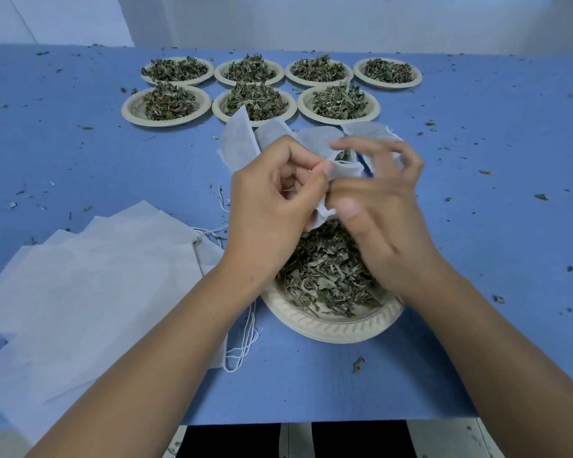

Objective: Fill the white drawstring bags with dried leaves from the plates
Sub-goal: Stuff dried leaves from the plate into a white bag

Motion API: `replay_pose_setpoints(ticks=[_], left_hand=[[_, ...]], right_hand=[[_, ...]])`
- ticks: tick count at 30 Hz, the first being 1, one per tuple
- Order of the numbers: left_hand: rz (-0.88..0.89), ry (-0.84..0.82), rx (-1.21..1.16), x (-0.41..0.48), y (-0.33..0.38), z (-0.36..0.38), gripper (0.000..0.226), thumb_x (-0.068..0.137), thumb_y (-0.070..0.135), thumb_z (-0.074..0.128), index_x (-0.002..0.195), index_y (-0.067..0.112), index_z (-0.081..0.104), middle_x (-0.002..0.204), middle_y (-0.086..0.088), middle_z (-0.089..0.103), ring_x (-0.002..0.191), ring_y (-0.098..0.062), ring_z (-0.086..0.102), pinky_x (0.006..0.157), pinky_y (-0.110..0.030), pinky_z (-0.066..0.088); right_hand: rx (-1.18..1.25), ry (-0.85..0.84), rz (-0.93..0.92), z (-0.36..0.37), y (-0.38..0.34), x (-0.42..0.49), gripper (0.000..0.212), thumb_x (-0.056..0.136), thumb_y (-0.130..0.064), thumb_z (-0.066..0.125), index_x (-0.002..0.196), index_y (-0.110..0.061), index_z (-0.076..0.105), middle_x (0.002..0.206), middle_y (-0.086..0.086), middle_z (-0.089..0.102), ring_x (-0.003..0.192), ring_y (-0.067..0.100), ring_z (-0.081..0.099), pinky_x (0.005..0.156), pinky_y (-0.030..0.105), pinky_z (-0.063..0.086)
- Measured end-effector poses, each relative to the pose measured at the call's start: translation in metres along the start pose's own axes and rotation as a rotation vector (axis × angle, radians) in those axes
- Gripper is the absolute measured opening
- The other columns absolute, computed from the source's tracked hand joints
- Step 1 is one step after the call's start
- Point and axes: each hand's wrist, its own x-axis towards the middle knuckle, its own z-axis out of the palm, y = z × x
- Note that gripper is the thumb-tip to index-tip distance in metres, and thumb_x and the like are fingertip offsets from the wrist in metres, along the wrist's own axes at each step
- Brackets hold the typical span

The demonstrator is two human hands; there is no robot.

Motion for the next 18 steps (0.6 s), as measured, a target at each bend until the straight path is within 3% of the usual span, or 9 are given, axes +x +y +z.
replay_pose_setpoints(ticks=[2,4,5,7,9,10,13,15,18], left_hand=[[0.012,-0.034,0.016,-0.001,0.001,0.001,0.017,0.092,0.009,0.064,0.077,0.016,0.059,0.053,0.004,0.055,0.041,-0.008,0.049,0.043,-0.019,0.039],[0.013,0.001,0.047,0.0,0.0,0.001,0.018,0.092,0.008,0.064,0.077,0.016,0.059,0.053,0.005,0.055,0.041,-0.008,0.049,0.043,-0.019,0.041],[0.004,0.037,0.05,0.0,-0.001,0.0,0.018,0.092,0.007,0.064,0.077,0.016,0.059,0.052,0.006,0.053,0.041,-0.007,0.049,0.043,-0.02,0.041],[-0.026,0.114,0.04,0.003,-0.002,-0.003,0.019,0.093,0.007,0.063,0.076,0.015,0.058,0.05,0.009,0.05,0.039,-0.004,0.047,0.042,-0.02,0.041],[-0.044,0.167,0.029,0.006,-0.003,-0.005,0.02,0.094,0.008,0.062,0.076,0.015,0.058,0.049,0.01,0.05,0.037,-0.003,0.047,0.041,-0.018,0.04],[-0.044,0.18,0.028,0.007,-0.003,-0.006,0.02,0.094,0.009,0.062,0.076,0.016,0.058,0.049,0.01,0.051,0.036,-0.004,0.047,0.042,-0.016,0.039],[-0.029,0.175,0.034,0.007,-0.003,-0.005,0.02,0.093,0.011,0.063,0.075,0.019,0.058,0.05,0.01,0.053,0.036,-0.004,0.048,0.042,-0.016,0.038],[-0.02,0.164,0.042,0.007,-0.003,-0.005,0.02,0.093,0.011,0.063,0.075,0.019,0.058,0.05,0.01,0.053,0.036,-0.004,0.048,0.041,-0.016,0.038],[-0.021,0.165,0.032,0.007,-0.004,-0.006,0.02,0.093,0.011,0.063,0.076,0.019,0.058,0.05,0.011,0.052,0.037,-0.004,0.048,0.041,-0.017,0.039]], right_hand=[[-0.006,-0.112,0.037,0.004,0.002,-0.002,0.056,0.098,-0.035,0.022,0.079,-0.022,0.073,0.093,-0.017,0.069,0.136,0.008,0.035,0.111,0.054,0.013],[0.144,0.015,0.116,-0.001,0.005,-0.001,0.064,0.1,-0.045,0.019,0.078,-0.018,0.073,0.093,-0.017,0.065,0.128,0.001,0.042,0.105,0.062,0.024],[0.251,0.122,0.181,-0.007,0.008,0.0,0.068,0.099,-0.054,0.017,0.074,-0.021,0.071,0.088,-0.011,0.067,0.117,0.006,0.053,0.103,0.061,0.028],[0.361,0.253,0.345,-0.022,0.016,0.002,0.069,0.098,-0.055,0.018,0.06,-0.023,0.065,0.07,0.005,0.067,0.086,0.017,0.062,0.098,0.042,0.038],[0.358,0.05,0.507,-0.031,0.023,0.004,0.073,0.098,-0.05,0.02,0.05,-0.015,0.062,0.052,0.007,0.059,0.061,0.014,0.056,0.078,0.025,0.043],[0.354,-0.146,0.564,-0.031,0.022,0.004,0.074,0.096,-0.051,0.021,0.049,-0.011,0.063,0.049,0.007,0.058,0.053,0.011,0.052,0.071,0.026,0.043],[0.413,-0.555,0.547,-0.021,0.012,0.002,0.069,0.093,-0.052,0.029,0.062,-0.008,0.071,0.059,0.004,0.067,0.053,0.011,0.055,0.062,0.02,0.042],[0.462,-0.545,0.501,-0.021,0.009,0.003,0.054,0.094,-0.05,0.046,0.071,-0.009,0.072,0.069,0.002,0.07,0.06,0.015,0.059,0.062,0.021,0.044],[0.455,-0.445,0.502,-0.03,0.016,0.007,0.027,0.073,-0.04,0.072,0.079,-0.013,0.071,0.076,-0.006,0.062,0.067,0.017,0.054,0.072,0.04,0.046]])
